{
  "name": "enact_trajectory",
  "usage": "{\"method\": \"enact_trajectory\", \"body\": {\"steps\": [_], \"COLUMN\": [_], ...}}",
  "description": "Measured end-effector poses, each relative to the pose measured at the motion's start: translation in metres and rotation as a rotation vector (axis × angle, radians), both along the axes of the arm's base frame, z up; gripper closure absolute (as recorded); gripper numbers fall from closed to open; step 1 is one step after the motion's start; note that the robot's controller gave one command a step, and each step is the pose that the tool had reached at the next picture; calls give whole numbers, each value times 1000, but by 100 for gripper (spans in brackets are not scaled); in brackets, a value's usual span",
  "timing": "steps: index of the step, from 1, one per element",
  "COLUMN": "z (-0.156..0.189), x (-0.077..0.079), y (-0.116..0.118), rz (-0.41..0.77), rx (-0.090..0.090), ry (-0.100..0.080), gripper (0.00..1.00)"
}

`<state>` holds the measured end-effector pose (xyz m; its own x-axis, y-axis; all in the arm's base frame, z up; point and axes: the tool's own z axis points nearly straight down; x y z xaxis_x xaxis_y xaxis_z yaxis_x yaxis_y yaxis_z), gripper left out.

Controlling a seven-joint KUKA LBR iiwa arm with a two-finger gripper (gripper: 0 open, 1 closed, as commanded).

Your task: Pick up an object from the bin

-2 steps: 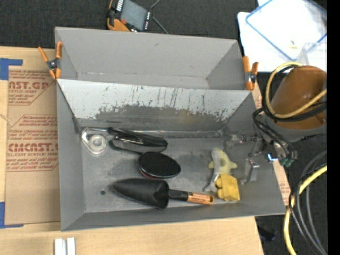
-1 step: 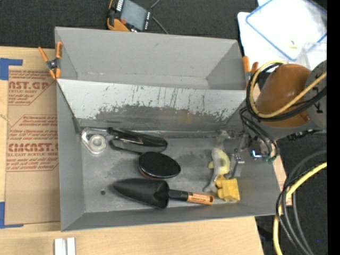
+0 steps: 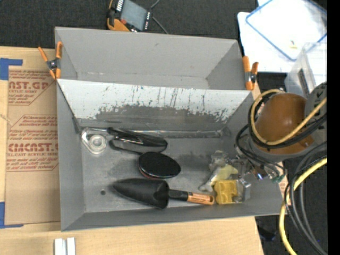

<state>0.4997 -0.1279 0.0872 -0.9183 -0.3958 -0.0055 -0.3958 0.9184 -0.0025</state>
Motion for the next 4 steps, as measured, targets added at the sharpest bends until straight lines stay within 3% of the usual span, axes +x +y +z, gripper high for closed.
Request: {"method": "enact_trajectory", "body": {"steps": [1,2,3,4], "z": [-12,-12,94,122], "x": [-1,-1,2,-10], "y": [27,27,27,15], "rz": [-325,-325,-339,-301], "rx": [2,2,2,2], "ry": [-16,-16,-12,-5], "gripper": [100,100,100,100]}}
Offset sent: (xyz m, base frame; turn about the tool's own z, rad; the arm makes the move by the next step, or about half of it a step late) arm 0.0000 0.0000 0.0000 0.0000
